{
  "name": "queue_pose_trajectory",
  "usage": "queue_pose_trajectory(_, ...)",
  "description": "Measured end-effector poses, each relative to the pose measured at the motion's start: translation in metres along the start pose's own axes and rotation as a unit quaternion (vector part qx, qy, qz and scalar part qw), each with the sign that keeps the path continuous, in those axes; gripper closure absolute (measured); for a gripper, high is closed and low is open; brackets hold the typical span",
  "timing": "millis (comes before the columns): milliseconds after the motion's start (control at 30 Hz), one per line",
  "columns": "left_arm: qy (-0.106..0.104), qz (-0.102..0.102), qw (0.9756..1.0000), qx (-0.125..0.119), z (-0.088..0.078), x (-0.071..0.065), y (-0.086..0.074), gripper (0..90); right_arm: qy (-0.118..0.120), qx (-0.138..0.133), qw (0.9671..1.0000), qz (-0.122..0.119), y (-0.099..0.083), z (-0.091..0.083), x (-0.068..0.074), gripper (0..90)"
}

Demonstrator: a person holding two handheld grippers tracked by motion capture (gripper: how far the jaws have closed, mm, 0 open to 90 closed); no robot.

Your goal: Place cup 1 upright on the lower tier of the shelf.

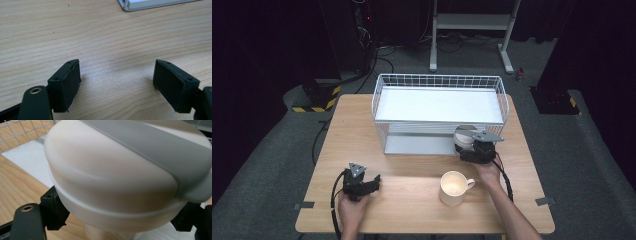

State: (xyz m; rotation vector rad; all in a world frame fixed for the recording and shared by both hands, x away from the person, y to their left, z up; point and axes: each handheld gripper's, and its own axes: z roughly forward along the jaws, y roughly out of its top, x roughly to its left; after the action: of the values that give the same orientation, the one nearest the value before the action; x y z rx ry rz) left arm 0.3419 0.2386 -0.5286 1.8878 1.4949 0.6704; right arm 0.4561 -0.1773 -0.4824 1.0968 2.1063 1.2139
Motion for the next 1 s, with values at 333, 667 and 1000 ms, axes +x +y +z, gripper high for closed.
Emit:
queue_pose_trajectory(333,0.0,0.0,1.0,0.0,0.0,0.0,0.0,22.1,-0.013,0.0,0.9999,0.003,0.004,0.007,-0.002,18.6)
queue_pose_trajectory(667,0.0,0.0,1.0,0.0,0.0,0.0,0.0,22.2,-0.026,0.007,0.9996,-0.003,0.007,0.014,-0.001,18.2)
queue_pose_trajectory(1000,0.0,0.0,1.0,0.0,0.0,0.0,0.0,22.2,-0.018,0.018,0.9997,-0.002,0.007,0.011,-0.001,14.2)
